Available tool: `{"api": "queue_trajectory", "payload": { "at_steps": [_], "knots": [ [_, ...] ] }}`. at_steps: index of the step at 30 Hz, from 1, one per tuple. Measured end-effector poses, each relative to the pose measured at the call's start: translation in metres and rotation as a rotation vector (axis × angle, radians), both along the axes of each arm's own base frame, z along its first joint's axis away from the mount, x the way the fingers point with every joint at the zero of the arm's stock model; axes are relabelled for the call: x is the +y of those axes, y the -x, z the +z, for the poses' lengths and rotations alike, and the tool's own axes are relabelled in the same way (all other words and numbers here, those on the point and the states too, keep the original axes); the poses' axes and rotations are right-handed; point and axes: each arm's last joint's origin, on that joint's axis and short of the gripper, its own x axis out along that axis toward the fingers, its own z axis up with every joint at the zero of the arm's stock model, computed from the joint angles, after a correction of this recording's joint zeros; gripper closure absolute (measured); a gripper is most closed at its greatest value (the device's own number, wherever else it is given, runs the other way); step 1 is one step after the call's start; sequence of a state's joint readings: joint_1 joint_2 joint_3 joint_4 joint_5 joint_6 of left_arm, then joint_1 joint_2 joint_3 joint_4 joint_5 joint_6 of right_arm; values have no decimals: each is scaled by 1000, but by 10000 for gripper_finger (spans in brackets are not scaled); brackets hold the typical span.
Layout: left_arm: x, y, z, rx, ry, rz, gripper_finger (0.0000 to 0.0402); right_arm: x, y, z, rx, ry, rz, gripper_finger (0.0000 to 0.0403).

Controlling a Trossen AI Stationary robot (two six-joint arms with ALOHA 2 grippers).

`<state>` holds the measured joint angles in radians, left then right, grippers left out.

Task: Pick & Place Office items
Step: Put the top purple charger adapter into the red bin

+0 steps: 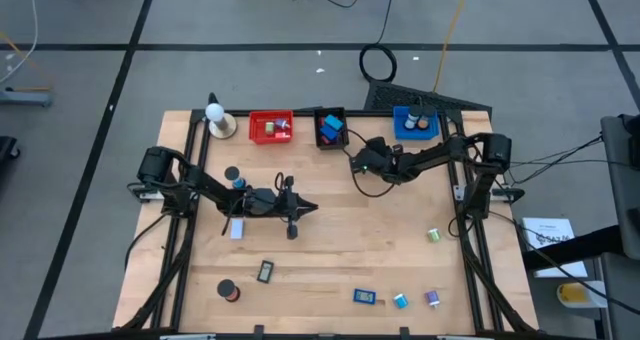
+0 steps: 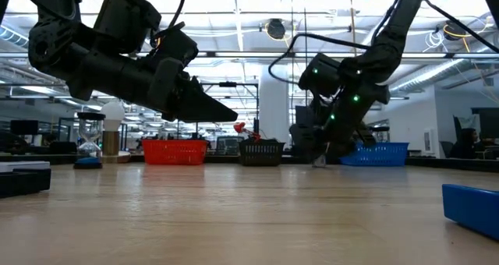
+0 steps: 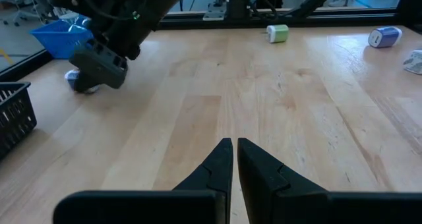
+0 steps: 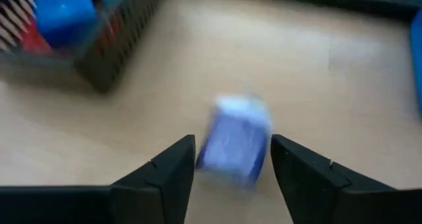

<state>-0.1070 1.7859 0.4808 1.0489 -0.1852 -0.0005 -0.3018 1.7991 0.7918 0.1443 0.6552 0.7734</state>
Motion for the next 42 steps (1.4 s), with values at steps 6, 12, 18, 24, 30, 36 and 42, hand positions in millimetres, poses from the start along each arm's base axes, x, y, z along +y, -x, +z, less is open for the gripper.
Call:
{"api": "queue_trajectory", "payload": {
  "at_steps": [6, 12, 18, 24, 30, 36, 42],
  "knots": [
    [0, 0, 0, 0, 0, 0, 371, 1, 1, -1, 13, -6, 9, 226],
    [0, 0, 0, 0, 2, 1, 371, 1, 0, -1, 33, 4, 29, 264],
    [0, 0, 0, 0, 8, 2, 371, 5, 0, 2, 62, 15, 68, 277],
    [1, 13, 12, -37, 23, 4, 371, 40, -7, 23, 75, 62, 249, 267],
    [5, 46, 32, -120, 45, 14, 371, 98, -31, 26, -37, 67, 556, 277],
    [11, 74, 40, -182, 89, 115, 371, 104, -86, 25, -68, 105, 590, 276],
    [14, 85, 35, -175, 87, 168, 371, 86, -140, 15, -42, 85, 590, 275]
  ]
}}
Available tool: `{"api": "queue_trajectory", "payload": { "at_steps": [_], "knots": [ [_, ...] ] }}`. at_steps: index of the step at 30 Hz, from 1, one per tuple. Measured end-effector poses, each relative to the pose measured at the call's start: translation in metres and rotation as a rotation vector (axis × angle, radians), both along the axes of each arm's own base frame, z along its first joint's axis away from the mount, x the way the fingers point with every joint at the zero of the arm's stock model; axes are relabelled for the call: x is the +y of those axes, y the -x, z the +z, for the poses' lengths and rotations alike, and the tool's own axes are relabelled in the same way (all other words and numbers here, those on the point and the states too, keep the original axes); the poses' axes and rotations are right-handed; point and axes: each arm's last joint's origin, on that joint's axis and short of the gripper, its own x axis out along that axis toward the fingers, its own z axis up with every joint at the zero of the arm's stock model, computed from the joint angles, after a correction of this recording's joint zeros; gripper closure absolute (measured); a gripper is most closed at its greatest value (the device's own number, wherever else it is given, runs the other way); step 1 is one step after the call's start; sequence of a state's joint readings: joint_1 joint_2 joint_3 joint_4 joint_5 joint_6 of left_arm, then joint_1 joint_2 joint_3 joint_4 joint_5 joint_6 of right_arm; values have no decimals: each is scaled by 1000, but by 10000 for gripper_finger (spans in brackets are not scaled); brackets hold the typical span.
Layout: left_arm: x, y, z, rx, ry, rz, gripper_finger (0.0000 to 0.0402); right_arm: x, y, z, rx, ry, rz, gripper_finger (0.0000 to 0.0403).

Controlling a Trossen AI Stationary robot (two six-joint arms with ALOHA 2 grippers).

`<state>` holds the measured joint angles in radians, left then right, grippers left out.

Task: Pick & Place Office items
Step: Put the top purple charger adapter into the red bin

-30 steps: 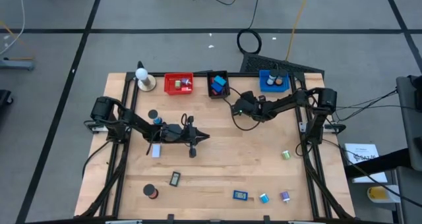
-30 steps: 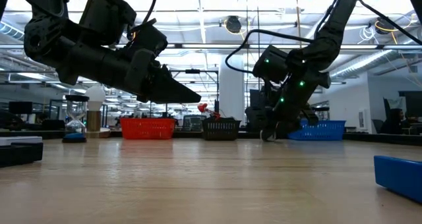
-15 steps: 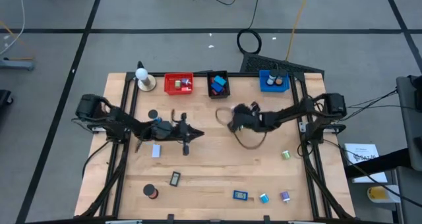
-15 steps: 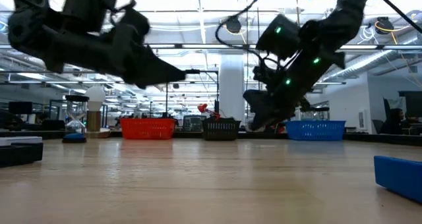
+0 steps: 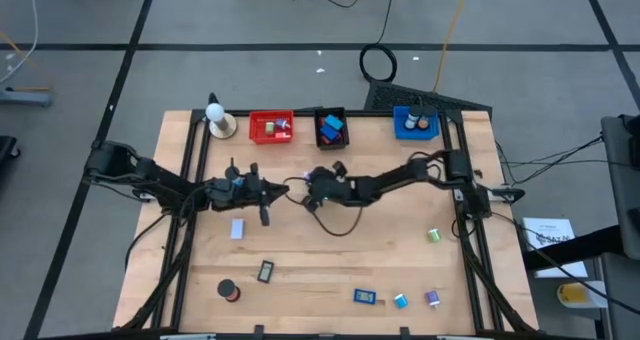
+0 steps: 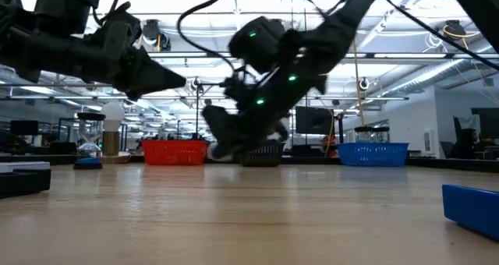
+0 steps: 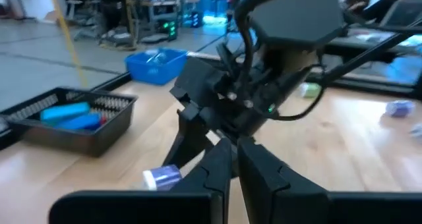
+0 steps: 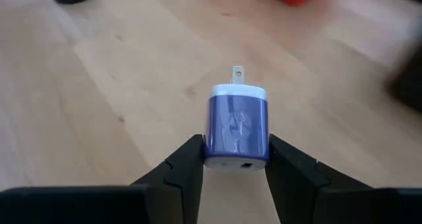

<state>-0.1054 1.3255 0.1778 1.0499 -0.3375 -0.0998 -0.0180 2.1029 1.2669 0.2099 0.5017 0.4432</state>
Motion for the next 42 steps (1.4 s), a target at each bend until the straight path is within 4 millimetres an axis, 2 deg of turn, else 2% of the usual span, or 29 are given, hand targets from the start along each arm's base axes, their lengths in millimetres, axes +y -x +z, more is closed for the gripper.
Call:
{"api": "queue_trajectory", "payload": {
  "at_steps": [5, 9, 15, 18, 23, 27, 32, 36, 39, 42],
  "knots": [
    [0, 0, 0, 1, -3, 8, 371, -5, -16, -13, 2, -36, 32, 275],
    [1, 0, 0, -1, 2, 14, 371, -5, -17, -16, 3, -33, 34, 270],
    [1, 0, 0, -3, 5, 15, 371, -4, -16, -16, 11, -36, 33, 213],
    [1, 0, 0, 1, -8, 14, 371, -2, -14, -6, 21, -37, 41, 181],
    [1, 0, 0, 1, -9, 14, 371, 11, -4, 30, 57, -6, 96, 145],
    [0, 0, 0, -15, 71, 20, 371, 26, 22, 59, 149, 61, 163, 153],
    [0, -8, 0, 42, 152, 59, 371, 39, 75, 72, 190, 176, 147, 215],
    [2, -29, 6, 201, 177, 230, 371, 34, 117, 75, 116, 166, 116, 276],
    [2, -46, 14, 284, 239, 370, 369, 27, 142, 75, 16, 158, 89, 317],
    [-1, -62, 15, 339, 299, 416, 351, 22, 162, 75, -108, 158, 70, 351]
  ]
}}
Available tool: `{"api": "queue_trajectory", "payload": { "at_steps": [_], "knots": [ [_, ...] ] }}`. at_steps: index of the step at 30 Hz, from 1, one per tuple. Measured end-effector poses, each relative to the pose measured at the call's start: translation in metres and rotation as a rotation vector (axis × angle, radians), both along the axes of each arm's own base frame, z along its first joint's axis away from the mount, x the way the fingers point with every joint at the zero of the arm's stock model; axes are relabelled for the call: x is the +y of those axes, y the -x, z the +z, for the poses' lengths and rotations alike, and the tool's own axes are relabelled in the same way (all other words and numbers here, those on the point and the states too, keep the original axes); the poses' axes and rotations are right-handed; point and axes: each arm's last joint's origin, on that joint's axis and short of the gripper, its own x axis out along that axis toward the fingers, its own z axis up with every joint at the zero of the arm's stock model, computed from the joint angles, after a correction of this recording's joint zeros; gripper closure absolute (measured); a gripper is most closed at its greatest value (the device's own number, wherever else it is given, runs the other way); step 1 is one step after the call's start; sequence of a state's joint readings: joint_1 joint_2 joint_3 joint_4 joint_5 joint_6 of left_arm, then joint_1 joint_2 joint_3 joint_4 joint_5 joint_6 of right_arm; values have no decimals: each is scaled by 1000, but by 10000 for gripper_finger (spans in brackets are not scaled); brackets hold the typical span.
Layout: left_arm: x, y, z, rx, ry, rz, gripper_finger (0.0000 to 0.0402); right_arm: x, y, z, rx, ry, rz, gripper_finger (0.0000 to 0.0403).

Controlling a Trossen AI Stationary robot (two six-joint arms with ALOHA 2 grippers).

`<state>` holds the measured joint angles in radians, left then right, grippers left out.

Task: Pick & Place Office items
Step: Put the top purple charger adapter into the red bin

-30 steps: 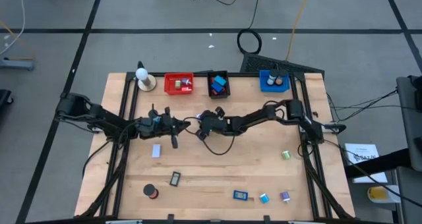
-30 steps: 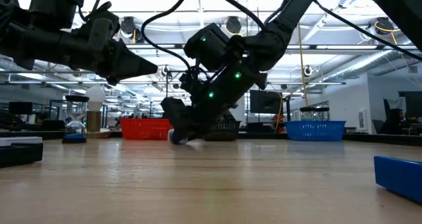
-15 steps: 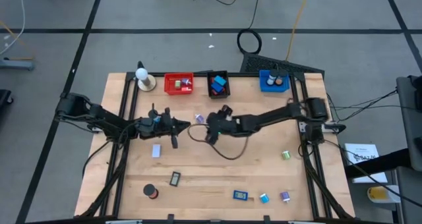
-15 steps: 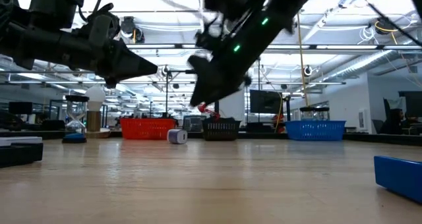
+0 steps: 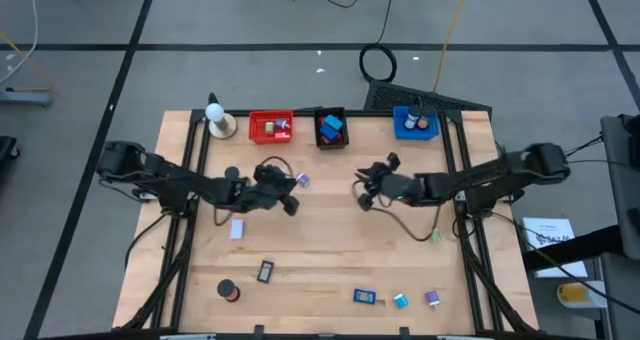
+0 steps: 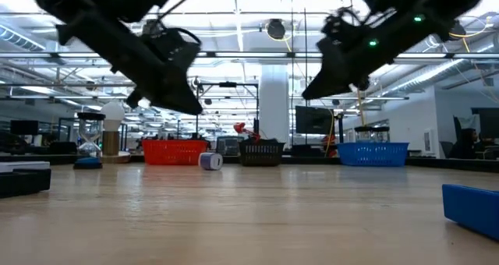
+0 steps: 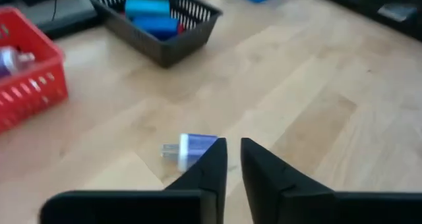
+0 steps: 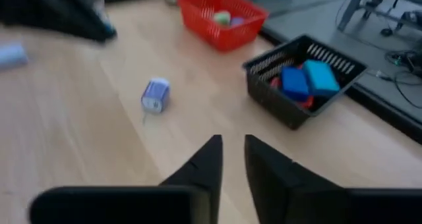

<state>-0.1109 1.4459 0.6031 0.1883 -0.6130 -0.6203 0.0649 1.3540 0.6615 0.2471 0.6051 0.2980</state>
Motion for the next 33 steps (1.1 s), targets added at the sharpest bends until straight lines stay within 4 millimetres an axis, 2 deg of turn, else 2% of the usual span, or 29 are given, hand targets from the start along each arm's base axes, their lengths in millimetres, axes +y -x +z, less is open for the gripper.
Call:
{"api": "queue_trajectory", "payload": {
  "at_steps": [3, 8, 13, 17, 22, 26, 33],
  "knots": [
    [-3, -17, -7, 46, 7, 13, 309, -3, 16, 1, -91, 2, -1, 378],
    [-6, -48, -21, 79, -18, 60, 208, -3, 35, 2, -155, -3, 5, 401],
    [-6, -66, -28, 113, -90, 123, 110, 2, 38, 4, -171, -3, 26, 395],
    [-4, -70, -33, 135, -115, 181, 63, 3, 38, 5, -179, 4, 35, 398],
    [7, -66, -45, 176, -110, 263, 58, 3, 37, 6, -189, 1, 36, 402],
    [14, -63, -48, 198, -105, 303, 77, 3, 37, 7, -196, 1, 37, 401],
    [15, -60, -51, 242, -89, 301, 110, 3, 37, 7, -196, 1, 38, 402]
  ]
}}
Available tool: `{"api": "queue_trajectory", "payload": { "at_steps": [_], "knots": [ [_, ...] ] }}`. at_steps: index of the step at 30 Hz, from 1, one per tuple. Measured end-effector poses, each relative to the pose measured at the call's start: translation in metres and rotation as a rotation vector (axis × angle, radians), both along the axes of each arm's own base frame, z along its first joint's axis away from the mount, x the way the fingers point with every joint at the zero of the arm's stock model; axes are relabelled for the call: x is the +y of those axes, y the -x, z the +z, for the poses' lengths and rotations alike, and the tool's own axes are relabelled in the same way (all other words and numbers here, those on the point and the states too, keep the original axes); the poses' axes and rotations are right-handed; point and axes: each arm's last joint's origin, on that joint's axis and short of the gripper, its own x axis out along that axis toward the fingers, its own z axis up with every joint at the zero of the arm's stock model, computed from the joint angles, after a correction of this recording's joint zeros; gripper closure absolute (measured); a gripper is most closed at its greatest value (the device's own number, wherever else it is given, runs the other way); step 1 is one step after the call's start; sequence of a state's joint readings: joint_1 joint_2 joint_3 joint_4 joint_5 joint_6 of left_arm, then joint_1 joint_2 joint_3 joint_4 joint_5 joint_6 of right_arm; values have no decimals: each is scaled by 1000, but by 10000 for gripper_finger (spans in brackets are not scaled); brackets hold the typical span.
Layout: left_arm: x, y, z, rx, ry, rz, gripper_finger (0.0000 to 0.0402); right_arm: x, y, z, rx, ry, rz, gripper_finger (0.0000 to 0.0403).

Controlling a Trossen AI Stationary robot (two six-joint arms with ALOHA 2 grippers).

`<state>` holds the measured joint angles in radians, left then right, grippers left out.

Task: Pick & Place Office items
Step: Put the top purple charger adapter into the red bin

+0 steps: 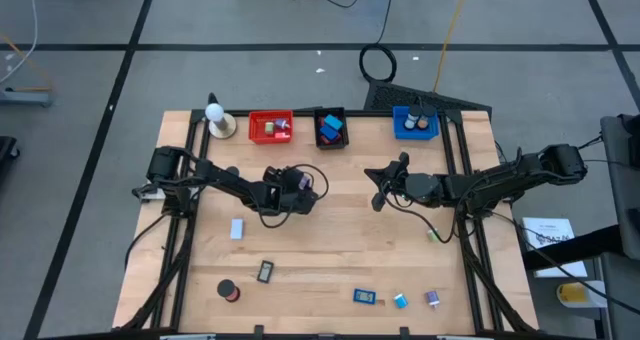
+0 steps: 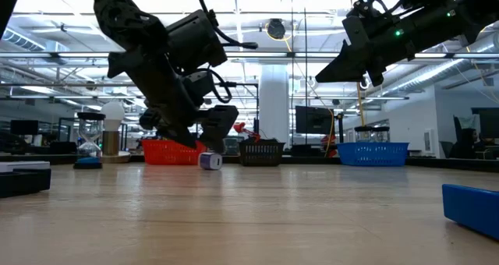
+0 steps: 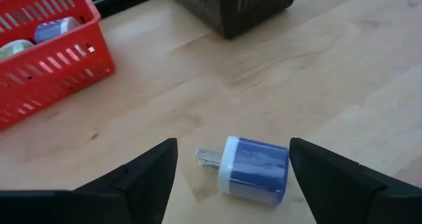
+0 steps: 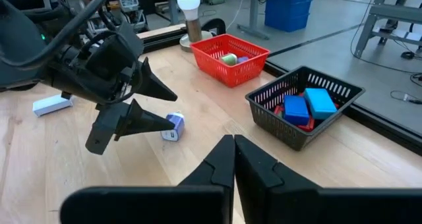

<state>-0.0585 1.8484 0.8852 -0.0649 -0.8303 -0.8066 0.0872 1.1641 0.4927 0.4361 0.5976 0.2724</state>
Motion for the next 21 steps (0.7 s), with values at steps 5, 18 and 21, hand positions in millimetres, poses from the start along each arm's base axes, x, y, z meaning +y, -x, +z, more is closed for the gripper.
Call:
{"api": "queue_trajectory", "payload": {
  "at_steps": [5, 18, 21],
  "knots": [
    [-2, 1, -2, 16, 38, -25, 116, 0, 0, 0, 1, -1, 0, 402],
    [1, -2, -1, -20, 95, -33, 66, 0, 0, 0, -1, -2, 0, 401],
    [2, 1, -2, -2, 96, -14, 63, 0, 0, 0, -1, -3, 0, 402]
  ]
}}
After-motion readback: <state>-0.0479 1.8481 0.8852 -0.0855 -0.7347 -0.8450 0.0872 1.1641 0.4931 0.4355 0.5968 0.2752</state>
